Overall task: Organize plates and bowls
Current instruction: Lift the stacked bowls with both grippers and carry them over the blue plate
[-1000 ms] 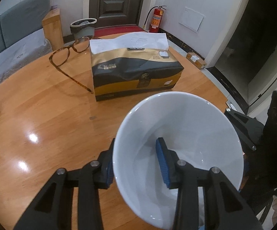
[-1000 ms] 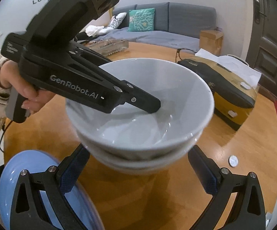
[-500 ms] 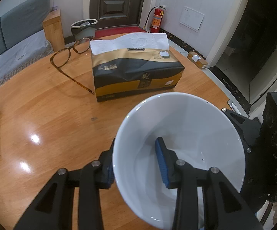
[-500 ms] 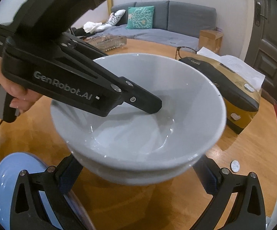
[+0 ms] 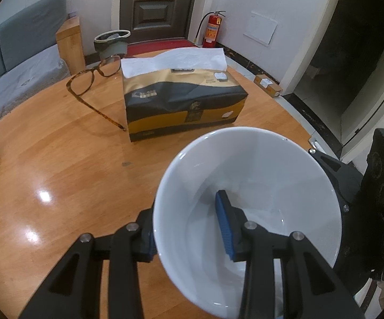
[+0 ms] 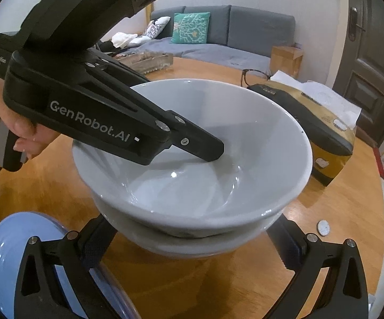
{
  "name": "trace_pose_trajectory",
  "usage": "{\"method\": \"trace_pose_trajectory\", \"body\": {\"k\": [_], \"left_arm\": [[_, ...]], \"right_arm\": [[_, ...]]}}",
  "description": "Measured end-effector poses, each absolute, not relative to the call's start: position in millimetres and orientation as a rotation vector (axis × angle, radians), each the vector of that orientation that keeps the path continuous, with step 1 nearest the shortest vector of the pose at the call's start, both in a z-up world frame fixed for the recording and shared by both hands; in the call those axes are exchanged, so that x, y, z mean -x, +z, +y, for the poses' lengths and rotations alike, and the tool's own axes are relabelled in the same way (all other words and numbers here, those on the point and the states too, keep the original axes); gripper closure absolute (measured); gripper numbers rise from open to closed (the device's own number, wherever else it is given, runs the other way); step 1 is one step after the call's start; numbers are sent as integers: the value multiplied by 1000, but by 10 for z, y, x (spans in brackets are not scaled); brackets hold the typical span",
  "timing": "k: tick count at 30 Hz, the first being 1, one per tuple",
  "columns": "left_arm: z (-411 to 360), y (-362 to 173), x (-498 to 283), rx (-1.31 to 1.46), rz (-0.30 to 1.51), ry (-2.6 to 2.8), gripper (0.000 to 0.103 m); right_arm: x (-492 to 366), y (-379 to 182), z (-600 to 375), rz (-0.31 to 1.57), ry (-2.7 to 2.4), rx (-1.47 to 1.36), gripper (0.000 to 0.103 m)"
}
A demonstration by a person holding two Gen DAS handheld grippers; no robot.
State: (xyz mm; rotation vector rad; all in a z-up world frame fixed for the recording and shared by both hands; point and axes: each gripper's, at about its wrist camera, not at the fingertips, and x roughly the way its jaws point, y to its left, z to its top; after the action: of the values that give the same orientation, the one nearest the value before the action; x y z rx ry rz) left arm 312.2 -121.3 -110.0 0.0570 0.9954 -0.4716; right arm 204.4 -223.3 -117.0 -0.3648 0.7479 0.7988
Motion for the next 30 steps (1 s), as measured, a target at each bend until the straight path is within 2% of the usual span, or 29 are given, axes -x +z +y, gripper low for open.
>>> {"method": "trace_pose_trajectory", "body": {"k": [30], "left_arm": [[-1370, -285, -2402, -92, 868, -513, 68]], "right_arm": [[-1180, -456, -2368, 627, 718, 405, 1]]}}
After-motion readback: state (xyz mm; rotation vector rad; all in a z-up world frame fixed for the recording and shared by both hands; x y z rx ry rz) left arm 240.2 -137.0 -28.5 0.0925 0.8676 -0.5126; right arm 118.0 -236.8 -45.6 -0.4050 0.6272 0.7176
